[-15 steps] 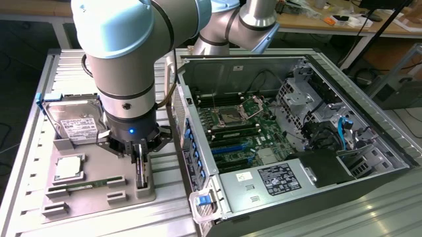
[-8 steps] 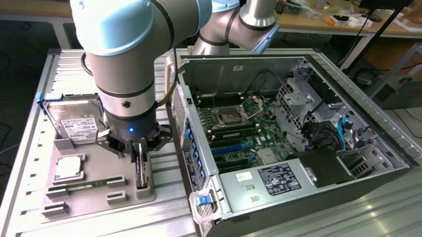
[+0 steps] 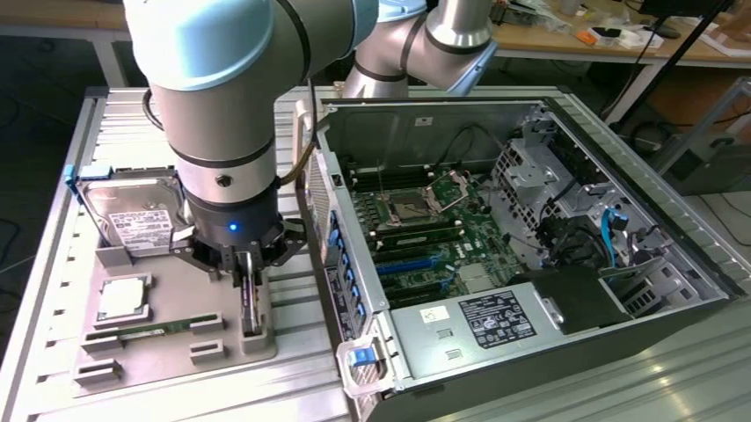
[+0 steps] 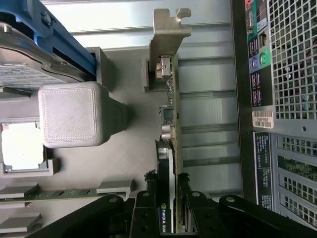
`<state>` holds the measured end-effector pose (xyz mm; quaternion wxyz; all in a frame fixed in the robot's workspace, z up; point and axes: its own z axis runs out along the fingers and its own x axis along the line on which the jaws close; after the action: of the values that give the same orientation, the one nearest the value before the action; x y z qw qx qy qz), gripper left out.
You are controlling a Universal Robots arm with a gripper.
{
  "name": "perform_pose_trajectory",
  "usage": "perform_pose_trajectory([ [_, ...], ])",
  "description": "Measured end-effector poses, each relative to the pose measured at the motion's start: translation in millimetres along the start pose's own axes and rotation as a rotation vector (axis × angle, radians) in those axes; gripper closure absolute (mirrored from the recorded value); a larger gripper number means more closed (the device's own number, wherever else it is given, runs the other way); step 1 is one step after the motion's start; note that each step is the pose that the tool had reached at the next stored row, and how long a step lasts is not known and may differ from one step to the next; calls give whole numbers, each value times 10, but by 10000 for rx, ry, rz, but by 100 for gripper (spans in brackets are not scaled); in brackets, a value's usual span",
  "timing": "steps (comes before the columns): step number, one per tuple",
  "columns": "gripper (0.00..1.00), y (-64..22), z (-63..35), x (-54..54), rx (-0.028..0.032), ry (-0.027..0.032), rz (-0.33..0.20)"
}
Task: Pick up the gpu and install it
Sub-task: 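Pick up the gpu and move the gpu toward the slot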
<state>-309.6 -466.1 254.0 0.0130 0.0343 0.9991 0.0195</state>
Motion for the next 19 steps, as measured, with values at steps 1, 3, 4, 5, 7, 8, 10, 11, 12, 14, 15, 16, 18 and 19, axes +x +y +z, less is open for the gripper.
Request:
perform_pose_trajectory([
  [1, 73, 0, -7, 0, -1, 0, 0],
  [3, 73, 1, -25, -1, -1, -1, 0],
  [4, 73, 1, -34, -1, 0, 0, 0],
  [5, 73, 2, -42, -1, 0, 0, 0],
  [7, 73, 2, -57, -1, 0, 0, 0],
  [8, 73, 3, -65, -1, 0, 0, 0],
  [10, 73, 4, -112, -3, 0, 0, 0],
  [11, 73, 5, -134, -3, -1, -1, 0],
  [12, 73, 6, -155, -4, -1, 0, 0],
  [14, 73, 8, -198, -5, 0, 0, 0],
  [15, 73, 9, -227, -6, 0, 0, 0],
  [16, 73, 10, -253, -6, 0, -1, 0],
  [18, 73, 12, -301, -8, -4, -3, 0],
  [19, 73, 12, -303, -8, 0, 0, 0],
])
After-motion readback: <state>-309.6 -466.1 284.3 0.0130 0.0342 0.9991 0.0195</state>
